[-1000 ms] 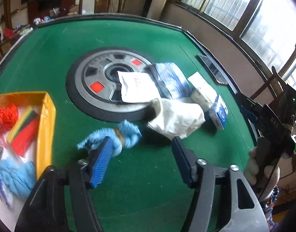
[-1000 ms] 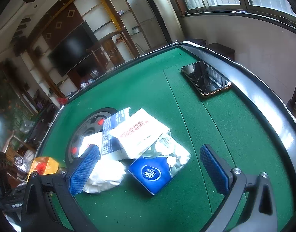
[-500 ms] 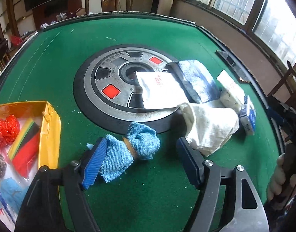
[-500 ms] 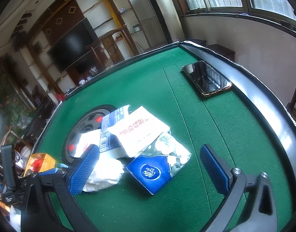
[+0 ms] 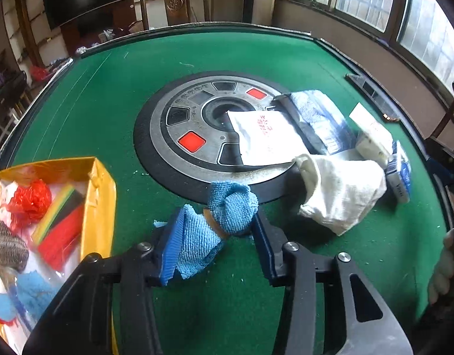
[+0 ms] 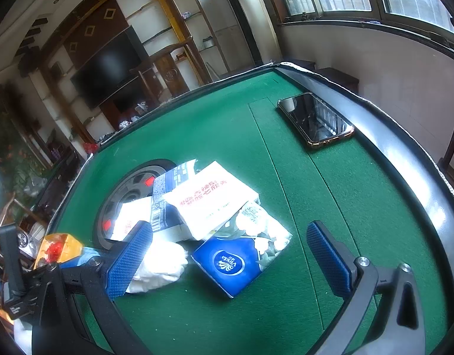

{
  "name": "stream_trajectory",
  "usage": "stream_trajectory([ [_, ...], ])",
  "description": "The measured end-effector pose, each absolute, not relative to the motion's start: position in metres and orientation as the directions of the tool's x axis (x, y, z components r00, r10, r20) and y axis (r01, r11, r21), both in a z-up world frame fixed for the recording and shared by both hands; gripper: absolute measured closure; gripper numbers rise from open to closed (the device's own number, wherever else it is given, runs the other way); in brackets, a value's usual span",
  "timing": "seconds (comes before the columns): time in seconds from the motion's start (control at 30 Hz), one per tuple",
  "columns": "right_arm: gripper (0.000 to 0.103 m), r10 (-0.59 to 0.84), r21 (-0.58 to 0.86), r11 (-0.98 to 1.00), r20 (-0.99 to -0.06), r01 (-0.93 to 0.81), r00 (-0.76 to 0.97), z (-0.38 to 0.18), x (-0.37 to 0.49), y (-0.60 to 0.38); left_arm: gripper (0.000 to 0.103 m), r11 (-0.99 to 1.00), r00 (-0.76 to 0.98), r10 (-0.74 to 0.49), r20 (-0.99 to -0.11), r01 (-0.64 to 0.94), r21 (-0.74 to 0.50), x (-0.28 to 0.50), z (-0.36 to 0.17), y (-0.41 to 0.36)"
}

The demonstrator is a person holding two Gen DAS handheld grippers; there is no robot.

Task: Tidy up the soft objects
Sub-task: 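Grasp the blue knitted towel with the left tool, then carry the blue towel into the box and open the left tool while the right tool grasps the white cloth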

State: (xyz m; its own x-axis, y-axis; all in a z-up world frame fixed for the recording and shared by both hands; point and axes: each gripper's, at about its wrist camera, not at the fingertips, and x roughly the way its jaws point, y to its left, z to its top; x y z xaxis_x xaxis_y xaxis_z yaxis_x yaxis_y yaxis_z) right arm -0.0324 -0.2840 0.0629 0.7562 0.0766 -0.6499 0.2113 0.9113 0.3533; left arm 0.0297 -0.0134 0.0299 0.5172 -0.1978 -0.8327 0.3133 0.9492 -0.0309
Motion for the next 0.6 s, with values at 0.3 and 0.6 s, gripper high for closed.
stream_trajectory([
  [0.3, 0.001, 0.114, 0.353, 0.924, -0.621, 0.147, 0.776, 0.066, -0.033, -0.275, 0.064, 0.925, 0.573, -0.348, -0.742, 0.339, -0.172, -0.018, 0.068, 0.007],
  [0.6, 0.001, 0.102, 0.237, 0.969, -0.637, 0.069, 0.764, 0.062, -0.03, -0.238, 0.063, 0.899, 0.676, -0.437, -0.593, 0.311, -0.308, -0.089, 0.113, 0.075],
])
